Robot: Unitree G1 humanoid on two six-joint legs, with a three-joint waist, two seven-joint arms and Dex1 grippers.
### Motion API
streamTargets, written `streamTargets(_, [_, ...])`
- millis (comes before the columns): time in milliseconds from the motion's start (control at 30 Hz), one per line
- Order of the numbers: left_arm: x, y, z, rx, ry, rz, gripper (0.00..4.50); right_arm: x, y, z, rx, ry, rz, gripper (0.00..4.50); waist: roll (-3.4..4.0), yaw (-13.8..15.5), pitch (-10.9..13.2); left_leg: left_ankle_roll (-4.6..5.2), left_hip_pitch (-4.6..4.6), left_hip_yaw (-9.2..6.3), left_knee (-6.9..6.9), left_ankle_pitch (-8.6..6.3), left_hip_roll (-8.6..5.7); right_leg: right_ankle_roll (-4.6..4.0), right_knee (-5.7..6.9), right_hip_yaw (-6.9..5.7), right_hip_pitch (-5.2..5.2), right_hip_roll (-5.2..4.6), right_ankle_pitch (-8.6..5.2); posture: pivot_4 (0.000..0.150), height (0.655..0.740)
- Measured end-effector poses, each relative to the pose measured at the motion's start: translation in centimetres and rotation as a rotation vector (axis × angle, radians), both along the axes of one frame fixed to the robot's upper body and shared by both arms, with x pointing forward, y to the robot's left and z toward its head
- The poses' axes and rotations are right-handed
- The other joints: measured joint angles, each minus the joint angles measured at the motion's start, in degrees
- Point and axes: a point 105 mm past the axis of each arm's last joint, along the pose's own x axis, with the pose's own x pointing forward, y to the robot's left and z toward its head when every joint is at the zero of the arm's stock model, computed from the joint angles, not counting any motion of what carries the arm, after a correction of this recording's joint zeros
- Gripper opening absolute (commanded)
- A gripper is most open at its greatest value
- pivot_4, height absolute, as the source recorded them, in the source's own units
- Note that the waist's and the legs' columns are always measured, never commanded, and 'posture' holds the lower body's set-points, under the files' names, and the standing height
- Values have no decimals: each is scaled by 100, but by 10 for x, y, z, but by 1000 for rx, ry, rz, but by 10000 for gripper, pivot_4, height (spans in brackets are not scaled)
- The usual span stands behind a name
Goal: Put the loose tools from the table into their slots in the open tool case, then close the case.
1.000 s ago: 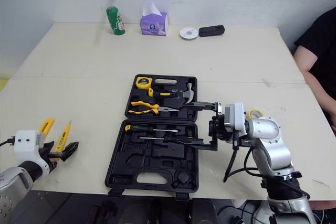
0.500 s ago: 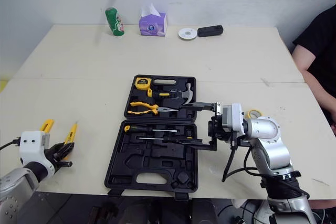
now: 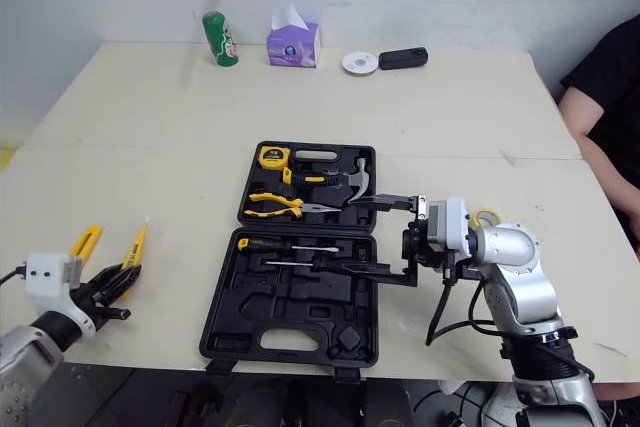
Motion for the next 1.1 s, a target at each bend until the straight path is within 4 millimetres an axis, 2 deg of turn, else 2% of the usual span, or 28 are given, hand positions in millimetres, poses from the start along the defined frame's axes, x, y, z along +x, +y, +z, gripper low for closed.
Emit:
streamTargets(167, [6,-2,36,68,-94,-152,5610,3,-12,1,-23,-5,-46,45000,-10,28,5,7,-8,-4,3,-4,-1,0,-6,-4,-2,-2,0,1500,7400])
streamTargets(233, [10,-6,57,104,-156,-226,5610,4,-17,3,-22,-9,-66,45000,-8,32,5,11,-8,-4,2,-6,-1,0,-11,-3,0,-3,0,1500,7400])
streamTargets(367, [15,-22,75,120,-205,-365,5610,2,-24,-1,-37,6,-90,45000,-6,18,7,23,-8,-4,0,-4,-1,0,-13,-5,0,-2,0,1500,7400])
streamTargets(433, [21,-44,91,154,-227,-543,5610,1,-32,-5,-52,19,-118,45000,-5,31,10,26,-10,-5,0,-3,-2,-1,-12,-8,0,-2,0,1500,7400])
streamTargets(500, [21,-93,104,188,-231,-867,5610,0,-37,-6,-62,25,-139,45000,-2,16,12,27,-10,-3,2,-1,-3,1,-12,-7,3,-1,1,1500,7400])
streamTargets(633, [14,-134,103,234,-160,-1162,5610,-4,-39,-8,-72,40,-153,45000,0,-17,15,18,-7,-1,-1,6,1,1,-8,-7,2,9,1,1500,7400])
streamTargets(833, [6,-162,88,273,10,-1396,5610,-14,-36,-13,-79,97,-146,45000,3,3,18,21,-8,1,4,13,-1,1,0,-3,2,10,0,1500,7400])
streamTargets(900, [10,-170,84,354,38,-1440,5610,-20,-37,-18,-93,139,-147,45000,1,17,20,22,-9,1,5,13,-1,1,-1,-4,2,11,0,1500,7400])
streamTargets(933, [17,-174,81,480,63,-1444,5610,-24,-38,-22,-95,165,-160,45000,-1,38,21,22,-11,1,8,14,-2,1,-1,-4,1,14,0,1500,7400])
streamTargets(967, [21,-175,81,534,78,-1440,5610,-26,-37,-22,-95,175,-162,45000,-1,44,21,23,-10,4,8,14,-2,1,-1,-2,1,16,0,1500,7400])
streamTargets(1100, [22,-180,75,582,158,-1465,5610,-32,-35,-23,-94,198,-162,45000,-3,51,22,28,-12,3,13,17,0,2,1,-2,1,20,0,1500,7400])
